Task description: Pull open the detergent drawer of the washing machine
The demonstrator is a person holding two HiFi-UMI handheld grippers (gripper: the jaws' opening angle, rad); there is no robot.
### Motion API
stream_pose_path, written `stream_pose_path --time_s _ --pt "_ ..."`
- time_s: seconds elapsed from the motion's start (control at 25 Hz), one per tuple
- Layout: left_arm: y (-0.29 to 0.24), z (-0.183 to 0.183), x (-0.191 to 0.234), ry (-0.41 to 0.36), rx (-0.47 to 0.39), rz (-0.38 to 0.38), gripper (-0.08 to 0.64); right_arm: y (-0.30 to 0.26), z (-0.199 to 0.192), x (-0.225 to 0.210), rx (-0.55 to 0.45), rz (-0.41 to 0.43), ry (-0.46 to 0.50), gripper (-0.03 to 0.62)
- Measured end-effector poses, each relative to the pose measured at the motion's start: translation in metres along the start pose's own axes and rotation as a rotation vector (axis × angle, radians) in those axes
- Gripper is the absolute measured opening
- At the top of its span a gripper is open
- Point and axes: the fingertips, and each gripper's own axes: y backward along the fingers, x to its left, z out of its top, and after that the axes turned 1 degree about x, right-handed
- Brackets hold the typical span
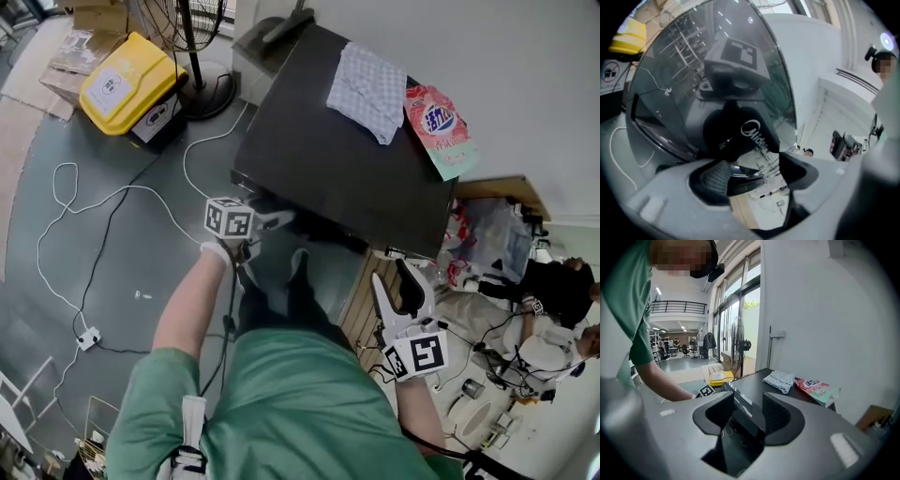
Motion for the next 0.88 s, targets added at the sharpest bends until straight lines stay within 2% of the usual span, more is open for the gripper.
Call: stream_pose_path --time_s 0.24,0.44,0.52,0.56,0.6,0.64,0.68,0.72,0.8,0.88 --pt "0.001 0.001 -0.001 0.009 -0.053 0.002 0.310 -0.005 -0.004 0.015 0.004 0.066 0.008 0.189" --pt "0.008 -0.001 -0.002 0.054 -0.160 0.021 0.296 0.004 -0.015 0.030 0.029 0.103 0.043 0.189" --pt "0.018 -0.007 -0.023 -0.002 -0.196 -0.029 0.278 0.008 -0.020 0.031 0.035 0.106 0.050 0.189" --pt "0.023 -0.009 -0.052 -0.064 -0.214 -0.093 0.002 0.009 -0.023 0.029 0.036 0.106 0.047 0.189" --pt "0.022 -0.009 -0.086 -0.137 -0.215 -0.151 -0.002 0.010 -0.025 0.025 0.036 0.104 0.039 0.189" --pt "0.015 -0.010 -0.115 -0.216 -0.183 -0.173 0.007 0.008 -0.027 0.021 0.036 0.103 0.025 0.189" --pt "0.003 -0.013 -0.133 -0.284 -0.129 -0.165 0.147 0.006 -0.029 0.019 0.034 0.105 0.008 0.189" --pt "-0.008 -0.019 -0.140 -0.318 -0.077 -0.148 0.216 0.005 -0.028 0.019 0.030 0.111 -0.008 0.189" --pt "-0.019 -0.030 -0.137 -0.303 -0.018 -0.126 0.230 0.004 -0.019 0.028 0.010 0.133 -0.006 0.189" --pt "-0.018 -0.036 -0.125 -0.263 -0.004 -0.107 0.233 0.005 -0.006 0.036 -0.013 0.153 0.044 0.189"
